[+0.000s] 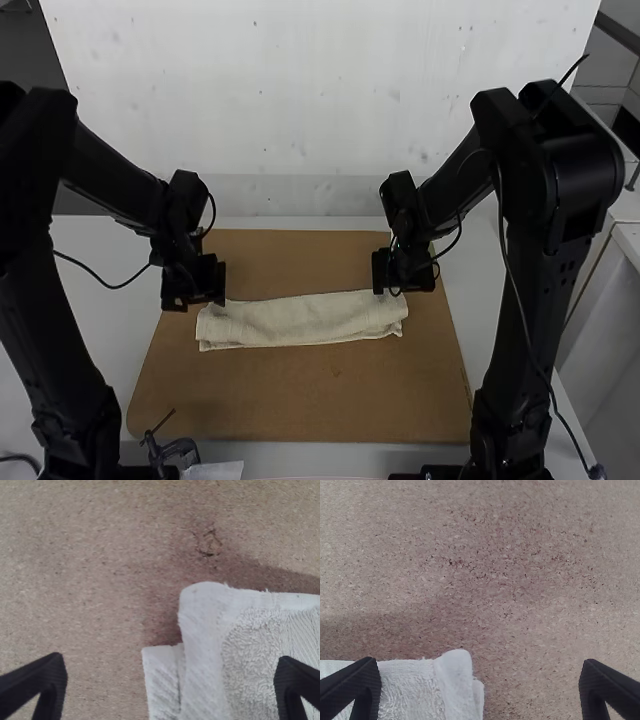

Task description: Fold the towel.

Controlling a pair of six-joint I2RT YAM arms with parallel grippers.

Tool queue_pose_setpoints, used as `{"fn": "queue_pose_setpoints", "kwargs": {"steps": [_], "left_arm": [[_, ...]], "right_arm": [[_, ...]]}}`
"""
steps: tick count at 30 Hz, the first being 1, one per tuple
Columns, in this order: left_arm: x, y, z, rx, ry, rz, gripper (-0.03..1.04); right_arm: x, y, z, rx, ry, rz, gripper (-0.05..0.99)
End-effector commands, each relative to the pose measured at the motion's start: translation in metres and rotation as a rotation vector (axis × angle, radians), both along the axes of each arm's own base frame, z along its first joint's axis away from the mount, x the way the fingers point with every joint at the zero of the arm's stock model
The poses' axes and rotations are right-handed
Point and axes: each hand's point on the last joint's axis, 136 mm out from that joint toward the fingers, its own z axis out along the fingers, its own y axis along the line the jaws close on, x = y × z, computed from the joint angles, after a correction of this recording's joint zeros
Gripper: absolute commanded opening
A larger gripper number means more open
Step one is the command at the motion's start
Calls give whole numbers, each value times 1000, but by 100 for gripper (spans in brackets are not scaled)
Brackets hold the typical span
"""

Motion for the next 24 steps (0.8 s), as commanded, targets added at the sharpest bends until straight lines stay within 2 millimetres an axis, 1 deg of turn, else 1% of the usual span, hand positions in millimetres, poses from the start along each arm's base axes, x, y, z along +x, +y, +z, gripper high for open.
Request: {"fn": "queue_pose_setpoints", "kwargs": {"steps": [1, 3, 5, 8, 12, 14, 16, 19, 20, 21, 24], "left_arm": [[17, -1, 24, -95, -55, 20, 100], [19, 6, 33, -96, -77, 32, 100], [19, 8, 41, -98, -98, 34, 100], [19, 10, 53, -101, -132, 33, 100], [18, 10, 64, -105, -166, 30, 99], [16, 11, 65, -104, -171, 27, 99], [16, 12, 68, -102, -179, 29, 99], [15, 16, 73, -102, -193, 38, 99], [15, 17, 73, -102, -195, 39, 99], [15, 17, 74, -102, -197, 39, 99], [13, 19, 71, -98, -190, 38, 99]], "right_arm": [[5, 8, 20, 117, -14, -39, 85], [0, 11, 22, 165, 11, -61, 85], [-7, 11, 19, 189, 53, -75, 85], [-16, 11, 7, 205, 117, -98, 85], [-25, 9, -13, 185, 175, -113, 83], [-28, 8, -21, 177, 199, -127, 73], [-29, 7, -26, 156, 207, -134, 61], [-32, 7, -28, 128, 217, -134, 37], [-33, 8, -29, 120, 217, -132, 31], [-33, 8, -30, 105, 217, -129, 28], [-35, 9, -32, 97, 226, -124, 27]]}}
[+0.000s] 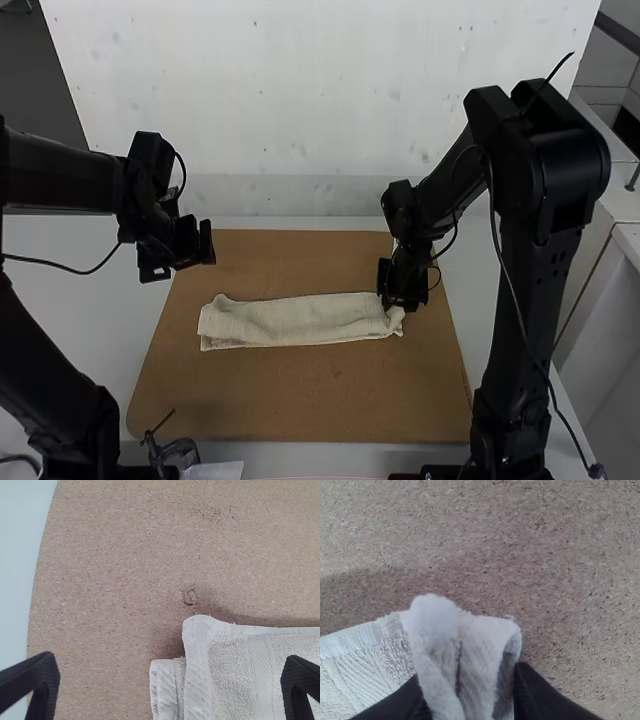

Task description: Fold the towel.

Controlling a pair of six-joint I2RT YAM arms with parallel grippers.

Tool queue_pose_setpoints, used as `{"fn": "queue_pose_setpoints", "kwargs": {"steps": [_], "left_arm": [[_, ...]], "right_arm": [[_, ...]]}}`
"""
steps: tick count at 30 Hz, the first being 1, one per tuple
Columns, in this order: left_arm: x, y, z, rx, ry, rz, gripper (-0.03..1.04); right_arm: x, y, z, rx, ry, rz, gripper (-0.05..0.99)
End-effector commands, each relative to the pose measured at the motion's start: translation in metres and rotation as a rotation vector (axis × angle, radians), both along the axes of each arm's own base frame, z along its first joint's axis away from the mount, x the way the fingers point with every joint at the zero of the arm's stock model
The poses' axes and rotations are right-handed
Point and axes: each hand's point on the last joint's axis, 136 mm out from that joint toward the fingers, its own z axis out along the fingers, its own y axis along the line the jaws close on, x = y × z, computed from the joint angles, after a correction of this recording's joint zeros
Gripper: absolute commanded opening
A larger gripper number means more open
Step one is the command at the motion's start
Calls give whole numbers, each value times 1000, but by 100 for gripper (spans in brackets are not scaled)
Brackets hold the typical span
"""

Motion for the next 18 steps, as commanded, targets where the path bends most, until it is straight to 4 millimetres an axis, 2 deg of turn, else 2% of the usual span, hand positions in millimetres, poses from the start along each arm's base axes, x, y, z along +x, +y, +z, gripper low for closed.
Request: {"fn": "queue_pose_setpoints", "kwargs": {"steps": [1, 3, 8, 11, 15, 18], "left_arm": [[-3, 1, 2, 0, -10, -15, 99], [-5, 2, 1, 2, -9, -17, 99], [-5, 4, 3, 3, -15, -12, 99], [-5, 4, 6, 2, -25, -11, 99], [-6, 5, 8, 2, -29, -11, 99], [-8, 6, 10, 2, -35, -9, 99]], "right_arm": [[-5, -3, -10, -39, 28, -9, 19], [-6, -5, -12, -55, 31, -9, 3], [-9, -14, -14, -92, 49, -11, 2], [-5, -25, -7, -95, 43, -26, 2], [4, -53, 11, -94, 13, -61, 2], [9, -86, 21, -102, -5, -98, 2]]}}
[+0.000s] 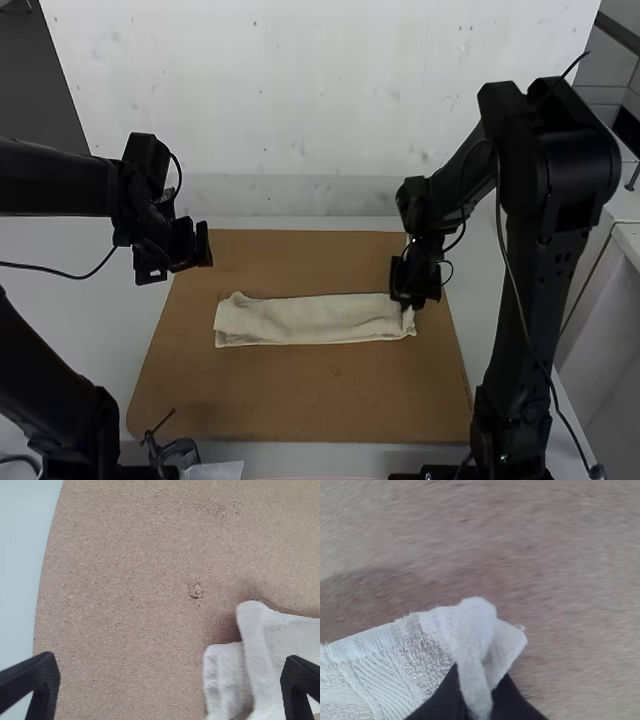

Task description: Fold the towel.

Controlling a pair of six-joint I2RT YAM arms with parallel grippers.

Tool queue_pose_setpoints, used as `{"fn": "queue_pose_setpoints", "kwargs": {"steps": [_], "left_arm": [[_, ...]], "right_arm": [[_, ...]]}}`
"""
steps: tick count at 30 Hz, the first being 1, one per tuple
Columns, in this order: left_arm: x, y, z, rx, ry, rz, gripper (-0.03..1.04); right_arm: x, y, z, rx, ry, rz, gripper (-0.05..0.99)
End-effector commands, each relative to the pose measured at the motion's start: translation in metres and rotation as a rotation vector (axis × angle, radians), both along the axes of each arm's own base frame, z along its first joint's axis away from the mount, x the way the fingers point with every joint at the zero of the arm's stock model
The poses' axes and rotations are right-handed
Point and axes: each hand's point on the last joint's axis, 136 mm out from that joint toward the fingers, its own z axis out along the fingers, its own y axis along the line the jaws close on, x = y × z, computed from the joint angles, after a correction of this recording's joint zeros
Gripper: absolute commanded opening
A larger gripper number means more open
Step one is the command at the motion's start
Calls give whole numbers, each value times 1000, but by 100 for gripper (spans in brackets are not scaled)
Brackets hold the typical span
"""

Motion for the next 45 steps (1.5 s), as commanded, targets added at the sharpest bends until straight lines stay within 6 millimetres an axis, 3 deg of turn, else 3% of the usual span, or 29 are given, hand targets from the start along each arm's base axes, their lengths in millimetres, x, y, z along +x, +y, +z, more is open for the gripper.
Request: {"fn": "queue_pose_setpoints", "kwargs": {"steps": [1, 13, 17, 20, 22, 25, 32, 35, 40, 45], "left_arm": [[-1, 2, 9, -4, -30, -6, 99], [-8, -2, 10, -4, -36, -17, 99], [-8, -1, 10, -1, -36, -12, 98], [-8, -1, 10, 3, -38, -14, 98], [-8, -2, 10, 3, -38, -16, 98], [-8, -3, 10, 2, -38, -18, 98], [-9, -5, 10, 2, -38, -21, 98], [-11, -6, 9, 2, -36, -25, 98], [-14, -4, 9, 3, -39, -21, 98], [-15, -3, 7, 7, -35, -21, 98]], "right_arm": [[10, -60, 20, -77, -54, -58, 2], [13, -178, 41, -121, -102, -195, 2], [16, -193, 48, -120, -120, -211, 2], [16, -186, 57, -117, -123, -196, 2], [19, -171, 60, -111, -128, -171, 2], [23, -135, 61, -86, -125, -125, 2], [26, -6, 68, -43, -145, 57, 2], [26, 37, 69, -41, -141, 110, 2], [28, 88, 64, -54, -121, 173, 2], [30, 119, 58, -64, -109, 212, 2]]}}
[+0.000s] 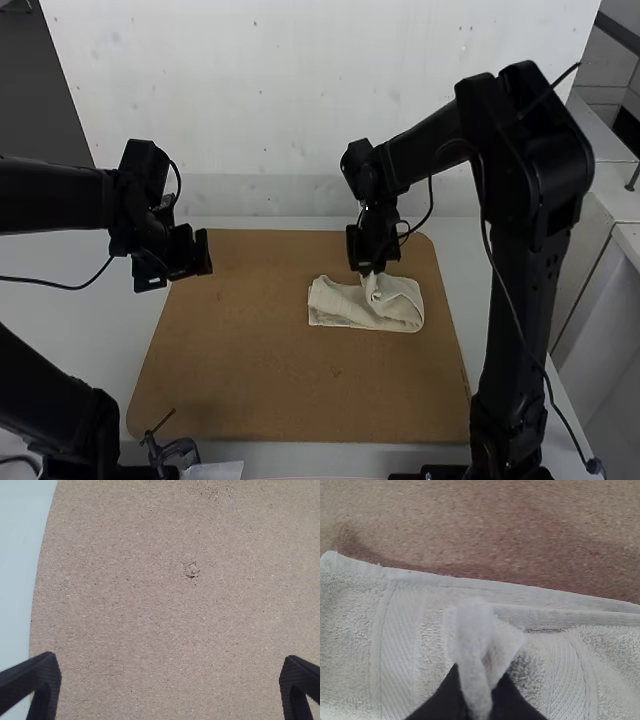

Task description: Fold the towel.

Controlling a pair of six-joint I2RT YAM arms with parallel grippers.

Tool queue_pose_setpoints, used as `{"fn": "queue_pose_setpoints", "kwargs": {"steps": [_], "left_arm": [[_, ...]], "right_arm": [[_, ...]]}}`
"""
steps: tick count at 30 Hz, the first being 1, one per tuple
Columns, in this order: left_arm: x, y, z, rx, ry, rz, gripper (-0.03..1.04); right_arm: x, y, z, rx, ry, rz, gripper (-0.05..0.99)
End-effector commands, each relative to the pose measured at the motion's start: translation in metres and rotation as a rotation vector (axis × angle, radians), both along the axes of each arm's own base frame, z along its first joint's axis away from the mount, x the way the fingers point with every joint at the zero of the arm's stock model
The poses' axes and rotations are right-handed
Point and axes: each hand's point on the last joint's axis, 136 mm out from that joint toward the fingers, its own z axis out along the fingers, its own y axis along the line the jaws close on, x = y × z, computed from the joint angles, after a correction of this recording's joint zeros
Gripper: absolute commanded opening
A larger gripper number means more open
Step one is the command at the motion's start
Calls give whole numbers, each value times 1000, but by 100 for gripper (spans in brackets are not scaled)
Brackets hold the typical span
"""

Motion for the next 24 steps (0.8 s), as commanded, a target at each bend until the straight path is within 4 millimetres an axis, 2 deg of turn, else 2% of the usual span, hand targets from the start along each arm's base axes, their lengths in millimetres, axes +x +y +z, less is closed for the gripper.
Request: {"fn": "queue_pose_setpoints", "kwargs": {"steps": [1, 9, 13, 20, 24], "left_arm": [[1, 1, 6, 6, -29, -1, 98], [1, 2, 6, 7, -32, -2, 98], [0, 2, 4, 8, -31, -4, 98], [-1, 5, 0, 11, -26, -2, 98], [0, 7, -1, 11, -31, -1, 98]], "right_arm": [[9, 20, 2, -8, -28, -22, 2], [16, 58, 3, -14, -44, 26, 2], [13, 75, 2, -23, -37, 59, 2], [11, 87, -9, -28, -28, 68, 2], [14, 89, 0, -10, -48, 64, 4]]}}
